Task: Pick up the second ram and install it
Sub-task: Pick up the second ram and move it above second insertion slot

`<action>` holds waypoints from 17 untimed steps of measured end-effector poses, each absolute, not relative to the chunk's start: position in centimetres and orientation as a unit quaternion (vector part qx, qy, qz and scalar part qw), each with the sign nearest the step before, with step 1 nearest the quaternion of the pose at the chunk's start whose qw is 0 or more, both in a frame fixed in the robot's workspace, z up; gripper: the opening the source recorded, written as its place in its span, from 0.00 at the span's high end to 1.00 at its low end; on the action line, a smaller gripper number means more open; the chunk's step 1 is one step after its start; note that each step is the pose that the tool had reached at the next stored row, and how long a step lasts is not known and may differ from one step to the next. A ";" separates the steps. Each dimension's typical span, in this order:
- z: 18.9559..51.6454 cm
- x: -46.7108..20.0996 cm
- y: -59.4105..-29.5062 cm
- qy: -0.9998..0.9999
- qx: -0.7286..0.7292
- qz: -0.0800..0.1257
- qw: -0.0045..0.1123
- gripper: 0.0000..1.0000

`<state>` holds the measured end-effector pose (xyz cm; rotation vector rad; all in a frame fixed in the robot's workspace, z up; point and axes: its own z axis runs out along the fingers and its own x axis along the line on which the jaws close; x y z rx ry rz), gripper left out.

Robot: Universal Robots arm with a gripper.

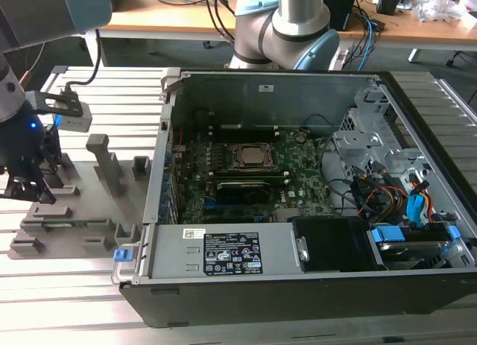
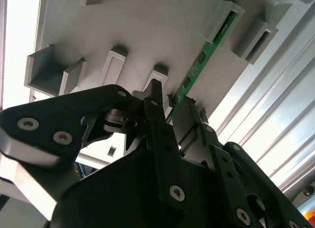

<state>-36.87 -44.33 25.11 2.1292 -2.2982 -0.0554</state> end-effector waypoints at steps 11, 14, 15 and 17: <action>23.1 -36.3 -46.3 -0.713 0.701 -0.016 0.006 0.64; 22.1 -35.7 -46.4 -0.701 0.713 -0.016 0.007 0.64; 21.8 -35.6 -46.4 -0.698 0.716 -0.016 0.007 0.64; 21.2 -35.6 -46.5 -0.697 0.717 -0.016 0.007 0.64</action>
